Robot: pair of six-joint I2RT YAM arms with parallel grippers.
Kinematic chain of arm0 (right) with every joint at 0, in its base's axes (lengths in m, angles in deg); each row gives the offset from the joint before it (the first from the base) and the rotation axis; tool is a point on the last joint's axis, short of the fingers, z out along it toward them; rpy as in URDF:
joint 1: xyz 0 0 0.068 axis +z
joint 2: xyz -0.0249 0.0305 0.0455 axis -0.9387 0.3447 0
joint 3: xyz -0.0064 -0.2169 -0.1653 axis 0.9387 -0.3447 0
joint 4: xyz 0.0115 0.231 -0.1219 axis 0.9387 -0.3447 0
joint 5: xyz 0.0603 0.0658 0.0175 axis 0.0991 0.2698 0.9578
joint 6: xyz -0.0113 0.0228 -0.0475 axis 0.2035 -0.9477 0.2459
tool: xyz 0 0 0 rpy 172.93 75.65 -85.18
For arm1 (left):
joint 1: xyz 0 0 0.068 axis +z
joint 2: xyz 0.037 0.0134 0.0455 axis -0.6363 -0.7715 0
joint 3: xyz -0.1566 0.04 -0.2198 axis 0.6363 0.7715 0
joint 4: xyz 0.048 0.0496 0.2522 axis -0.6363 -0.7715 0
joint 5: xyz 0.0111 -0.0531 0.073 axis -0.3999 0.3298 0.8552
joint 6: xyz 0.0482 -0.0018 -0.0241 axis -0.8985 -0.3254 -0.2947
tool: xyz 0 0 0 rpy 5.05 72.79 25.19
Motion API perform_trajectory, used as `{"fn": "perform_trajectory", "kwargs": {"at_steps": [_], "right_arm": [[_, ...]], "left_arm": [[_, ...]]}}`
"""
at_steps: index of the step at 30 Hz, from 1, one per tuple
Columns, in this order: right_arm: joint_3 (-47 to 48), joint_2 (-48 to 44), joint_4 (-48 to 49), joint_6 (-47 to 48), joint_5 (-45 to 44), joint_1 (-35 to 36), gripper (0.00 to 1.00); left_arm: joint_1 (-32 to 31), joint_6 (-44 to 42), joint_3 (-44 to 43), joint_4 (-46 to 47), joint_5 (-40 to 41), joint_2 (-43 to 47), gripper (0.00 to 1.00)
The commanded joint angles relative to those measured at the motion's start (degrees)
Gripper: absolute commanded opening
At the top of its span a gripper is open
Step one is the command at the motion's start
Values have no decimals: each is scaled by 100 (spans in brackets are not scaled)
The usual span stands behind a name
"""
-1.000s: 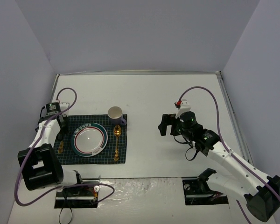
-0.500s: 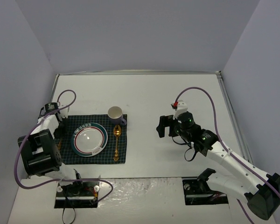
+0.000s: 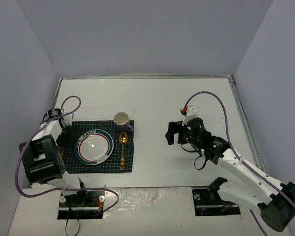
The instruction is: Set the dinner table for one person
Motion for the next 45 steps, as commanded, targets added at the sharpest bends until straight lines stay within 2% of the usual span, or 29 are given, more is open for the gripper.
{"fn": "perform_trajectory", "kwargs": {"at_steps": [1,12,14,20,33,37,40,45], "right_arm": [[238,2,267,98,-168,23,100],[194,-79,275,109,-203,23,100],[191,-89,270,116,-204,23,100],[176,-112,268,116,-220,39,100],[235,-129,267,110,-232,32,100],[284,-22,261,101,-137,38,100],[318,88,267,71,-57,32,100],[364,225,255,28,-114,25,100]], "left_arm": [[11,-100,-119,-69,207,233,0],[11,-38,-56,-130,257,135,1],[11,-38,-51,-124,275,121,9],[12,-28,-91,-164,273,41,23],[5,37,-476,-431,554,498,42],[-4,450,-776,-582,765,966,64],[-1,1091,-846,-719,981,1387,76],[1,2411,-883,-1124,804,1689,87]]}}
